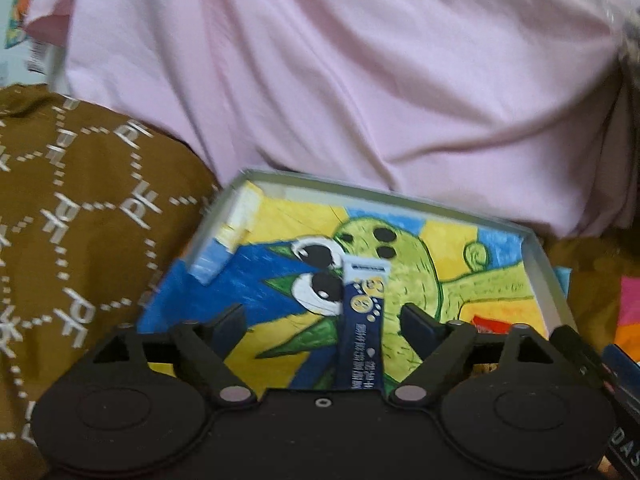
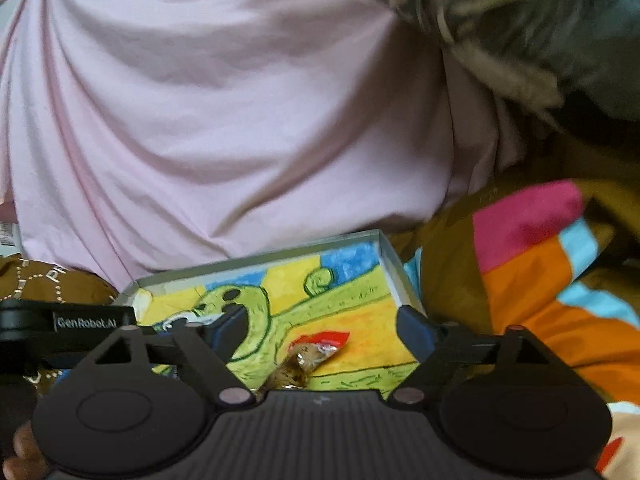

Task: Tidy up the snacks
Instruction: 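Pull both open tools back from the tray toward the snack pile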

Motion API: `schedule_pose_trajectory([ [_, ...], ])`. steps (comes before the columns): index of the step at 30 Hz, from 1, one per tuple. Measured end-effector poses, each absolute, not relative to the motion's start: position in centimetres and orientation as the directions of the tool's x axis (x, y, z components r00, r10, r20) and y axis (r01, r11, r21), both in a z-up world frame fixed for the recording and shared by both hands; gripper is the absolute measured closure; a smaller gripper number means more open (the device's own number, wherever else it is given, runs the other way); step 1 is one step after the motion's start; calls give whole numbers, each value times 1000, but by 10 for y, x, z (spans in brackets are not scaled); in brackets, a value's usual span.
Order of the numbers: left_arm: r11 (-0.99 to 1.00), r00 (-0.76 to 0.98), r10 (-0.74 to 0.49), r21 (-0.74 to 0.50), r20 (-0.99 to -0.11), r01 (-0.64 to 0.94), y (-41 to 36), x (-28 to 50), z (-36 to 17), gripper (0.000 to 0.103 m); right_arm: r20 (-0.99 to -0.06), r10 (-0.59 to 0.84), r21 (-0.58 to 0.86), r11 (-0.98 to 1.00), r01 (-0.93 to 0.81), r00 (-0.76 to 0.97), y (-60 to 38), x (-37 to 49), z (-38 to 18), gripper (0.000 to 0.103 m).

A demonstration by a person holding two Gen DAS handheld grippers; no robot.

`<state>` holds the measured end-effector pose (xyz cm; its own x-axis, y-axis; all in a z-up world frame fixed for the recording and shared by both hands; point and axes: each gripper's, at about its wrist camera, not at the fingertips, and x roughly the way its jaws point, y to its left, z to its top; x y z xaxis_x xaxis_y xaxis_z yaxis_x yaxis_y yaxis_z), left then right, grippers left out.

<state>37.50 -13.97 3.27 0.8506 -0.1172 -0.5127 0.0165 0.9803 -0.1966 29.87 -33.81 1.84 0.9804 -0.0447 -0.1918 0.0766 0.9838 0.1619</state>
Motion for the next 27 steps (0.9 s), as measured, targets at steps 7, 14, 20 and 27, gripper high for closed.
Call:
schedule_pose_trajectory([
  [7, 983, 899, -94, -181, -427, 17, -116, 326, 57, 2, -105, -31, 143, 989, 46, 994, -316, 253, 38, 0],
  [14, 982, 928, -98, -188, -359, 30, -92, 273, 74, 1, -24, -29, 57, 998, 30, 999, -286, 201, 50, 0],
  [20, 986, 943, -105, -157, -317, 57, -75, 223, 76, 1, -14, -14, 23, 1000, 14, 1000, -271, 162, 49, 0],
  [27, 990, 939, -103, -130, -327, 64, -54, 168, 65, 1, -28, 16, -24, 1000, -17, 999, -251, 117, 42, 0],
])
